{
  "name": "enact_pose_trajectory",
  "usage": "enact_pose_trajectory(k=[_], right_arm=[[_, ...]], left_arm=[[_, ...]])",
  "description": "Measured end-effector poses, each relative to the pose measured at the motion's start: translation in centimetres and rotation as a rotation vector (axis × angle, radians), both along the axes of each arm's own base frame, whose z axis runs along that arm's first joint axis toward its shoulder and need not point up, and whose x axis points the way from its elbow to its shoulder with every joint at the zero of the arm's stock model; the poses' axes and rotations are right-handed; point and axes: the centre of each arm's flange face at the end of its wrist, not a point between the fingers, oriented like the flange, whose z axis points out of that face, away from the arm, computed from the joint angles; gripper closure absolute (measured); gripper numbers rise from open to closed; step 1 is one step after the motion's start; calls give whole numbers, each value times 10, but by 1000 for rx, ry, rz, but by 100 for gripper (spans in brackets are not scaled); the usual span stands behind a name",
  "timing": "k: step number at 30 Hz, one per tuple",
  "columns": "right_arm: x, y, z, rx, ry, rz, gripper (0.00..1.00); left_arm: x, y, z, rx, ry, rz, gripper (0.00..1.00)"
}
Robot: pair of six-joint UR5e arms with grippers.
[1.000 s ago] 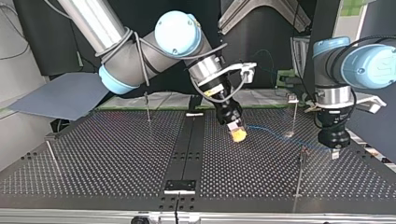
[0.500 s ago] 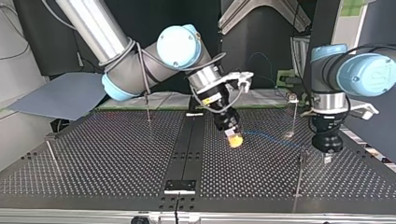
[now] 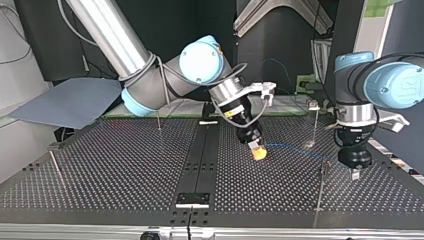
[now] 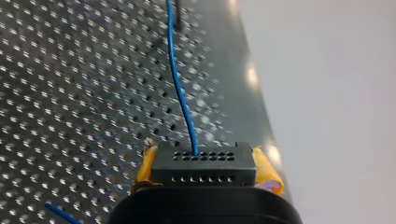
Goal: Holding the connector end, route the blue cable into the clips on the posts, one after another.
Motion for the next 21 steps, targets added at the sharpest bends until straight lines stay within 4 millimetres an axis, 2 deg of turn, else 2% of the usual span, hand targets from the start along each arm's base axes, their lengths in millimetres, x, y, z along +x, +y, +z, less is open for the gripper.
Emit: enact_pose_trajectory(k=[7,11,15,21], right_arm=[[10,-4,11,-16,-20,8,100],[10,-8,19,-24,-34,5,100],[9,-11,22,-23,-40,2,100],[7,-18,21,-22,-43,-2,100]], left_arm=[[7,2,-6,-1,11,-9,100],[10,3,-3,-5,1,-11,100],[13,5,0,-15,-12,-10,100],[23,7,-10,-23,0,-25,100]])
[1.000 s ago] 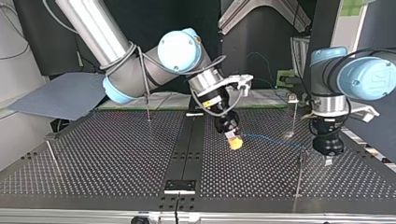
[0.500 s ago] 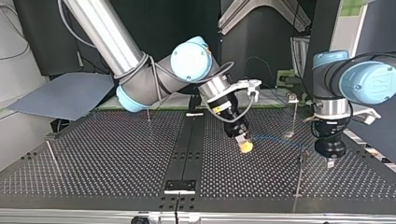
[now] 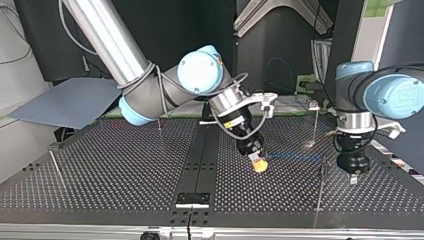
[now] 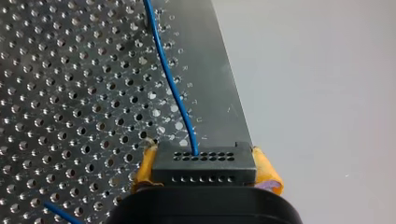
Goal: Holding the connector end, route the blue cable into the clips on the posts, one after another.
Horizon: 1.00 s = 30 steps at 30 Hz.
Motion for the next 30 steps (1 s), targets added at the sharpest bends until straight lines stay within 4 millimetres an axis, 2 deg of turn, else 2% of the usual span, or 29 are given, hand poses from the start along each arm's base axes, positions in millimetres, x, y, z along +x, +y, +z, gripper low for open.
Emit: enact_pose_trajectory(k=[9,15,25,30], right_arm=[[7,-10,-4,-2,-3,9,100],[10,-21,-14,7,-1,3,100],[6,-37,-13,7,-6,-12,100],[0,-50,-15,8,-3,-17,100]], left_arm=[[14,1,14,-25,-55,-24,100],[24,3,5,-33,-35,-20,100],[30,11,6,-57,-70,-17,100],[36,12,-3,-64,-62,-28,100]])
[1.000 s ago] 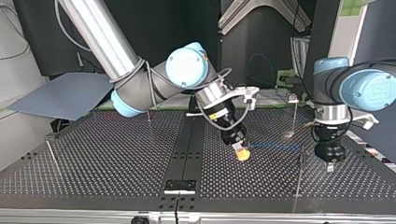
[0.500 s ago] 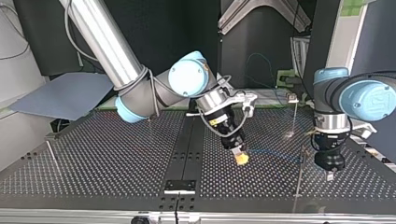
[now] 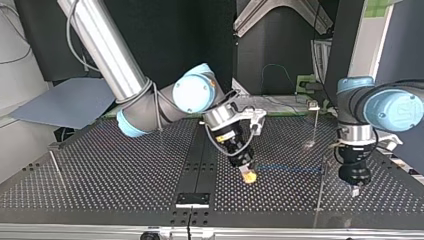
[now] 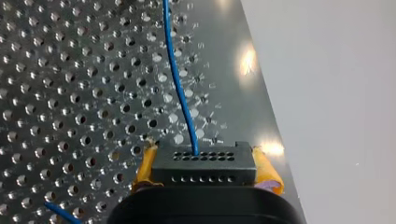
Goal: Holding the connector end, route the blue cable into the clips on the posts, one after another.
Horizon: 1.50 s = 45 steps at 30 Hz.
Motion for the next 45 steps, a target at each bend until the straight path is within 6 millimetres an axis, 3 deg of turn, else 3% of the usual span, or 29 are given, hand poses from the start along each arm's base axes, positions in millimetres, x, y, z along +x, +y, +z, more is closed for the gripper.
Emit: enact_pose_trajectory(k=[13,14,15,16,17,18,19,21,23,38,45], right_arm=[[-7,-16,-8,16,14,-6,100],[-7,-16,-8,17,15,-6,100],[-7,-16,-8,18,16,-6,100],[-7,-17,-9,19,17,-6,100],[-7,-16,-9,20,19,-6,100],[-7,-17,-9,21,20,-7,100],[-7,-17,-9,21,20,-7,100],[-8,-17,-9,22,22,-7,100],[-8,-16,-10,24,23,-7,100],[-15,-24,-11,33,37,-20,100],[-18,-28,-10,32,38,-26,100]], left_arm=[[8,2,-8,-26,-13,-14,100],[8,2,-8,-27,-13,-11,92],[8,3,-8,-28,-13,-8,76],[8,3,-8,-29,-14,-6,76],[8,3,-8,-31,-14,-5,70],[8,3,-8,-34,-13,-3,36],[8,4,-8,-36,-14,-2,36],[8,4,-8,-42,-14,0,5],[8,5,-8,-47,-13,1,0],[-3,10,-21,-115,97,47,0],[-21,4,-19,-137,156,37,0]])
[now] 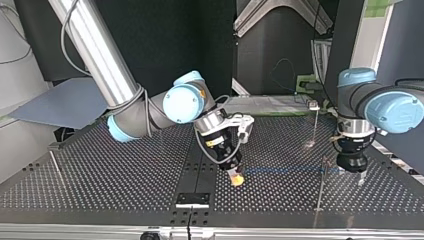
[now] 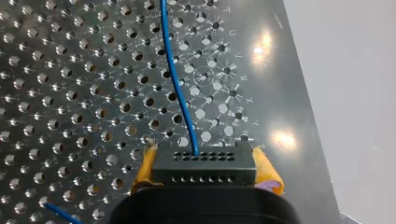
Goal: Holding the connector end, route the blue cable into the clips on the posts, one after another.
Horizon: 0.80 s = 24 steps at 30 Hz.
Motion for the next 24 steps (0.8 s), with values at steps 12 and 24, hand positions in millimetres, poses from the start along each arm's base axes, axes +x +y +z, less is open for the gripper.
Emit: enact_pose_trajectory(k=[12,24], right_arm=[[-1,0,2,-1,-1,-2,100],[-1,0,1,0,1,-1,100]], left_arm=[[-64,-13,-7,-50,110,-16,0],[-106,-30,26,-54,53,-26,0]])
